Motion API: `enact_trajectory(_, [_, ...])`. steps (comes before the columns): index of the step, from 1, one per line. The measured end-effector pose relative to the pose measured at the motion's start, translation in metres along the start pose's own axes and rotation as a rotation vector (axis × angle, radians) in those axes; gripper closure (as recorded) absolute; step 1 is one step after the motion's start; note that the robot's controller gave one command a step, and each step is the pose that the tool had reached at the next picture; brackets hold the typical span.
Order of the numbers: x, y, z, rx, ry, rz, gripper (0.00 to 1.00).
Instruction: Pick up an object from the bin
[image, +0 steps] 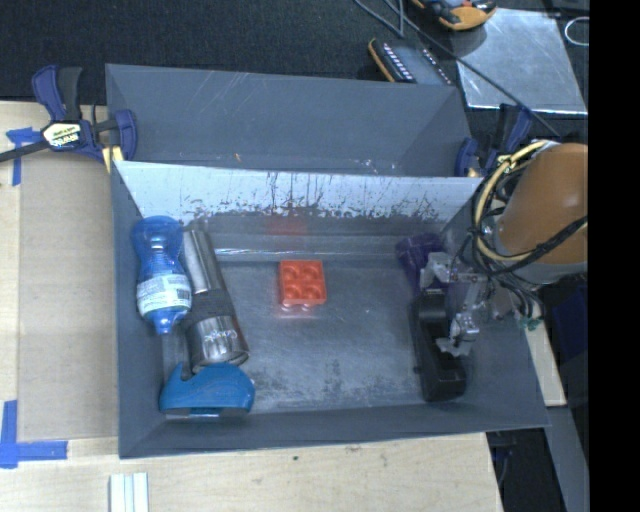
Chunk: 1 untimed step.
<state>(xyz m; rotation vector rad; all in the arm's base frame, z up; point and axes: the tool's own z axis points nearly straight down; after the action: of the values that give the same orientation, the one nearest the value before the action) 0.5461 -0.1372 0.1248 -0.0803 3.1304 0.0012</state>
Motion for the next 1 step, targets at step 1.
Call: enact_trajectory(1, [0.0209,-0.0078,0.0363,-0.004,-0.030,-0.326,0.00])
